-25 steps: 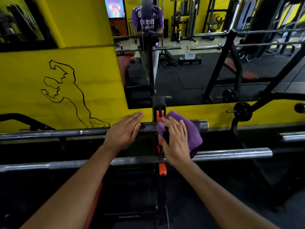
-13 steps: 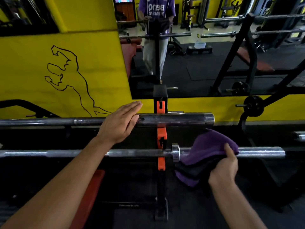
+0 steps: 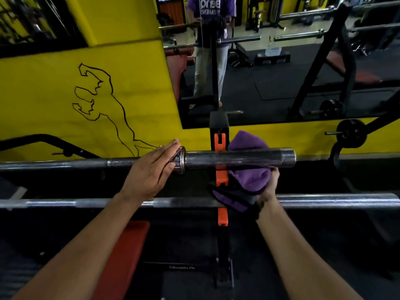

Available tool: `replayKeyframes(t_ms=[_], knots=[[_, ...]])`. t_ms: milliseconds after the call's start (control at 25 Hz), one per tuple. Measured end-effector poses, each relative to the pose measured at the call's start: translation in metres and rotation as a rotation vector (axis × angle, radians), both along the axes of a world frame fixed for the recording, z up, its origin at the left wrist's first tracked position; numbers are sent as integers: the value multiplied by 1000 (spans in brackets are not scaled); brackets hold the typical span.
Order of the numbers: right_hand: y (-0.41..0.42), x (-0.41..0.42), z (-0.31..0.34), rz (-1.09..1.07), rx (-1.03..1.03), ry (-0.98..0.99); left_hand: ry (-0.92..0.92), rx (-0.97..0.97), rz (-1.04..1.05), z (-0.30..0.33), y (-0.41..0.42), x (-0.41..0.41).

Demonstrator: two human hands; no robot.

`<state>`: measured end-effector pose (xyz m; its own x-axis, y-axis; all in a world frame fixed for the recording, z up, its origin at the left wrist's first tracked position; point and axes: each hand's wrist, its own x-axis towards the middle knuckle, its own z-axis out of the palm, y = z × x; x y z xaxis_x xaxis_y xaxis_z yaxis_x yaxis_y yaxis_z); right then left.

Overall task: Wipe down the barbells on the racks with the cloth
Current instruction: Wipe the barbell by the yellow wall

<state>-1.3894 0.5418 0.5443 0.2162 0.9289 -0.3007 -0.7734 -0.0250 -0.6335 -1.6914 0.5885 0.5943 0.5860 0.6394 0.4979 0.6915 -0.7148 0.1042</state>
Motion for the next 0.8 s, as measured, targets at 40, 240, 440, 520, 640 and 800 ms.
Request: replayKeyframes(t_ms=[40,240,440,520,640,800], knots=[[-8,2,6,26,-34,41,-11,15,2,1,-1,0],[-36,64,41,-249,-87,-29,-40,62,9,2,-4,6],[-11,54,66,-329,28,18,-62,96,6,0,-5,8],[-14,32,62,-213,-16,-49,-68,109,16,0,-7,9],[-22,-2,49,-90,-199,-175,-71,120,12,1,-7,8],[-44,15,49,-185,-218,-102,-55,162,36,0,-6,8]])
